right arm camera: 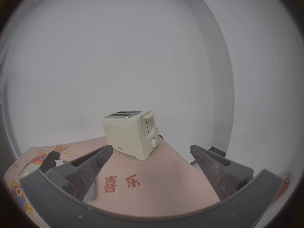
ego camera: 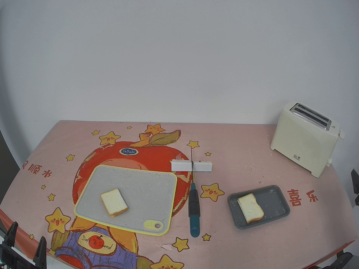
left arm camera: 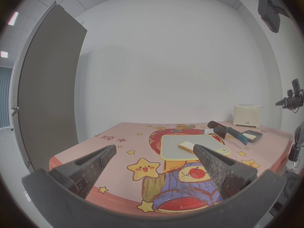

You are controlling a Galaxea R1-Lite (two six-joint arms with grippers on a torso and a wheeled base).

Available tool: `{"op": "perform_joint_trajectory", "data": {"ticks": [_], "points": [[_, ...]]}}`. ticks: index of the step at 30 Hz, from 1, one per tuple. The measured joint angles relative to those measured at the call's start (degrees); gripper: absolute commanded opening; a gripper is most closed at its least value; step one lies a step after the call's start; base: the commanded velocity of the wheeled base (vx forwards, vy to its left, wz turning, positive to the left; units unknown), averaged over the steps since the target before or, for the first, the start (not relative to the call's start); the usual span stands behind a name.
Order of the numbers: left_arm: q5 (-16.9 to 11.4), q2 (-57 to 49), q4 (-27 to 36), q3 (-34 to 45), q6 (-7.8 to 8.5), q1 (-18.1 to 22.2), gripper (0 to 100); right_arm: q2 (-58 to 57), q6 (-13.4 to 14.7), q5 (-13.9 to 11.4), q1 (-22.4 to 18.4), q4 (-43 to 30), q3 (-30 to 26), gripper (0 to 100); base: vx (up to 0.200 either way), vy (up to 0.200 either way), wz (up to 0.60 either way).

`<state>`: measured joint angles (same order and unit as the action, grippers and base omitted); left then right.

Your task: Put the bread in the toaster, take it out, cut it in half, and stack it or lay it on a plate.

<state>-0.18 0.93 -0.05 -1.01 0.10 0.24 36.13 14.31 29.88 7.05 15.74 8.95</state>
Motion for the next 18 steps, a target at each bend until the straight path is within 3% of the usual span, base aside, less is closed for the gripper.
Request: {"op": "perform_joint_trajectory", "data": {"ticks": [8, 15, 16, 18], "points": [[0.0, 0.0, 0.0, 0.0, 0.0, 0.1, 100, -9.6, -0.4, -1.7, -2.1, -0.9, -7.0, 100, 0.0, 0.0, 0.0], [0.0, 0.0, 0.0, 0.0, 0.0, 0.0, 100, -16.5, -0.6, -5.8, -2.8, -8.6, -7.8, 100, 0.0, 0.0, 0.0], [0.0, 0.0, 0.0, 0.0, 0.0, 0.0, 100, -20.8, -1.3, -9.8, -3.0, -12.5, -7.9, 100, 0.0, 0.0, 0.0], [0.0, 0.0, 0.0, 0.0, 0.0, 0.1, 100, -23.9, -1.8, -13.2, -3.0, -14.2, -7.9, 100, 0.0, 0.0, 0.0]]}}
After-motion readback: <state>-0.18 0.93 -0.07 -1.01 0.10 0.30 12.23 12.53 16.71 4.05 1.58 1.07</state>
